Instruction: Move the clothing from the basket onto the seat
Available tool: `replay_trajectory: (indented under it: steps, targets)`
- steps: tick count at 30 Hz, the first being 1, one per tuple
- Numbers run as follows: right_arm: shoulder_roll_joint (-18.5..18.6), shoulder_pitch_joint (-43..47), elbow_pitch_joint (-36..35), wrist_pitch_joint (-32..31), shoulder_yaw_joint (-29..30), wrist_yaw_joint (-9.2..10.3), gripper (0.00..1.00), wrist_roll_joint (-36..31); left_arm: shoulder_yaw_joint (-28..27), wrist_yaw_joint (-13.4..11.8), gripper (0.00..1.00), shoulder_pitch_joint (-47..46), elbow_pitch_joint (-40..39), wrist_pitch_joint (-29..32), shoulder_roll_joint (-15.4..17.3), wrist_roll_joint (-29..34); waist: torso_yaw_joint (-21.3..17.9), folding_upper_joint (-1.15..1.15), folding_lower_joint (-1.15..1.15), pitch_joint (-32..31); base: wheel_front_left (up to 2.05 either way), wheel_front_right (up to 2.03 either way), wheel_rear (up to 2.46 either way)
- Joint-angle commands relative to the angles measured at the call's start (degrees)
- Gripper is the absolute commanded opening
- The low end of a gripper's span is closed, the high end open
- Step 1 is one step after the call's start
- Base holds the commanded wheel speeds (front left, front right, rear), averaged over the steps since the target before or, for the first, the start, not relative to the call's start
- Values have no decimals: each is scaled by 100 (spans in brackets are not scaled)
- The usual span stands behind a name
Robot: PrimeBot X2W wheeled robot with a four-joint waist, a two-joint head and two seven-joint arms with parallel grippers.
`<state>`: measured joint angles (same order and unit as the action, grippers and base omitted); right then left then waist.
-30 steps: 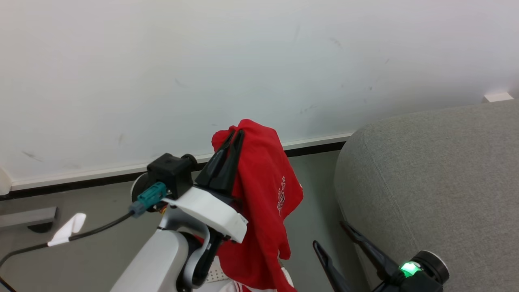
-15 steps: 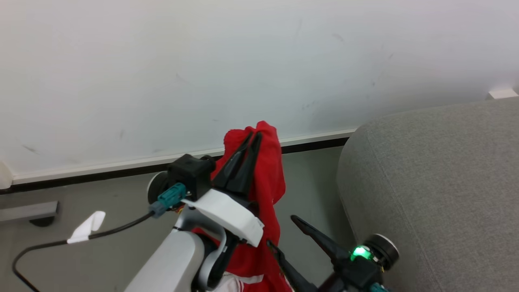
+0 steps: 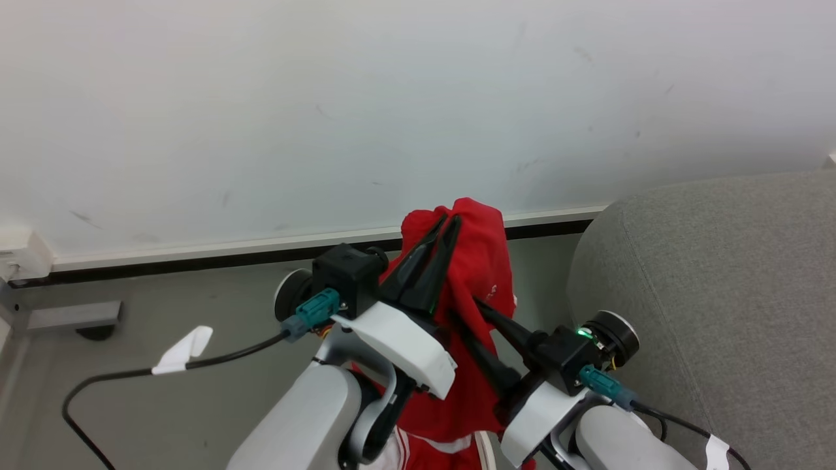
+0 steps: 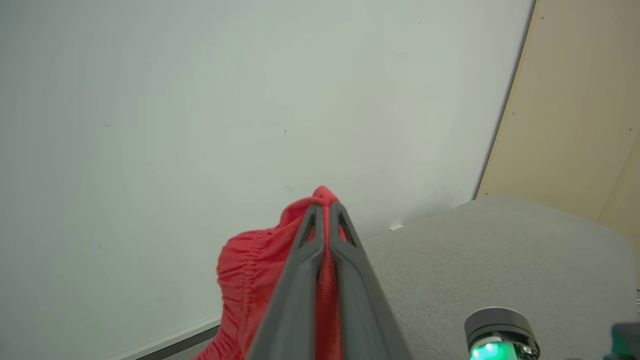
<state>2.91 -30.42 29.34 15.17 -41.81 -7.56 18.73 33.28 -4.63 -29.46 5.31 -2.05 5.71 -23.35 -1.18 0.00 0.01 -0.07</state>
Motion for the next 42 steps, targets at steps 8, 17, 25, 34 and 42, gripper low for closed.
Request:
replay_trajectory:
  steps: [8,17,25,34,42]
  targets:
    - [5,-60,-118,-3,345,14,0,339,-51,-44,0,1,127,-78,54,-129,-35,0,-1,23,0,0,0]
    - [4,114,-290,-3,749,14,0,259,-101,-98,100,199,185,-135,201,-149,-154,0,-1,-31,0,0,0]
    - [5,201,-238,-3,976,14,0,125,-99,-149,100,332,168,-166,322,-139,-280,0,-1,-59,0,0,0]
    - [6,262,-376,-3,1177,14,0,-10,-99,-194,100,586,85,-210,429,-217,-779,0,-1,-46,0,0,0]
    - [14,272,-550,-3,1326,14,0,-177,-97,-259,100,810,-12,-247,512,-260,-1655,0,-1,40,0,0,0]
